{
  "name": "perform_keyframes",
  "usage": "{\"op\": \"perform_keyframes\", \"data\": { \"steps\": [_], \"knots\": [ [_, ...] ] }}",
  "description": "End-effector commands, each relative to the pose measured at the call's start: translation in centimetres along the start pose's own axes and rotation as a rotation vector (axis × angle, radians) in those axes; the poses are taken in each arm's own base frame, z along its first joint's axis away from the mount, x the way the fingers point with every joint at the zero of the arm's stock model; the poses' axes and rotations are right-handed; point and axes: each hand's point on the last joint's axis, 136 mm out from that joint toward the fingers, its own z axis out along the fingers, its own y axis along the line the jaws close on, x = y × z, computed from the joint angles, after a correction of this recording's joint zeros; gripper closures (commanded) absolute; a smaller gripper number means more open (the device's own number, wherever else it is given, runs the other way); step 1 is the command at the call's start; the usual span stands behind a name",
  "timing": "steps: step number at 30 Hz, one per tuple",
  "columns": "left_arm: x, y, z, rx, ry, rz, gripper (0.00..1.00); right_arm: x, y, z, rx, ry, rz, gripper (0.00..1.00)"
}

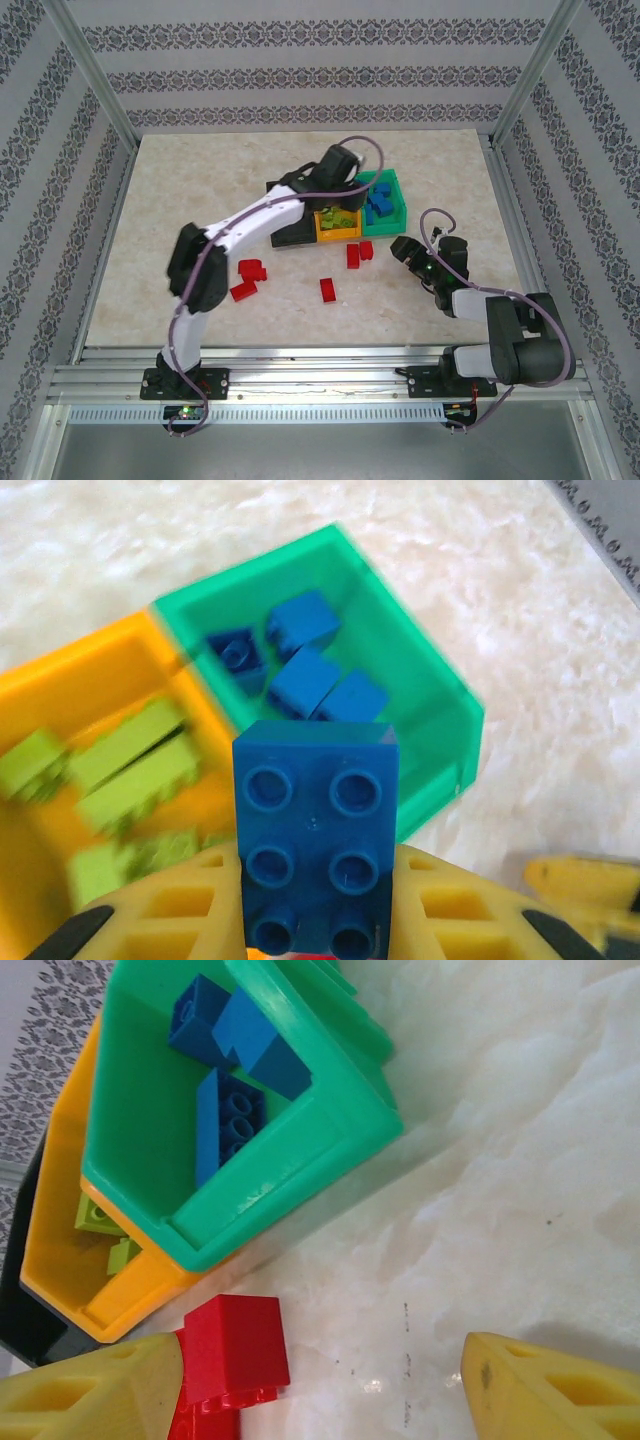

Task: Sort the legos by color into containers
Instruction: Place the lego in the container.

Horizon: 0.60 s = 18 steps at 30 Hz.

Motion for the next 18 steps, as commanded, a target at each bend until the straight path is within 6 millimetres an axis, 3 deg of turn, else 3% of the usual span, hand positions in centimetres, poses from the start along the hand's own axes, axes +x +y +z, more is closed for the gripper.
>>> {"op": "perform_keyframes", "data": {
  "steps": [1,5,9,14,18],
  "knots": [
    [0.8,-0.7,2.3,-0.006,0.101,0.067,0.75,-1.2,1.0,-0.6,-0.038,-0.046,-0.021,0.26],
    [0.7,-2.2,5.0,0.013,0.136,0.104,0.73,-1.4,1.2,-0.9,-0.037,-0.062,-0.035,0.26],
    [0.8,-2.0,6.0,-0.001,0.142,0.106,0.56,-1.6,1.3,-0.8,-0.042,-0.062,-0.036,0.26],
    [0.7,-2.4,4.7,-0.002,0.138,0.138,0.35,-1.6,1.3,-0.6,-0.040,-0.058,-0.033,0.26],
    [1.1,-2.3,3.1,-0.037,0.143,0.173,0.33,-1.4,1.5,-0.6,-0.054,-0.052,-0.029,0.26]
  ]
}}
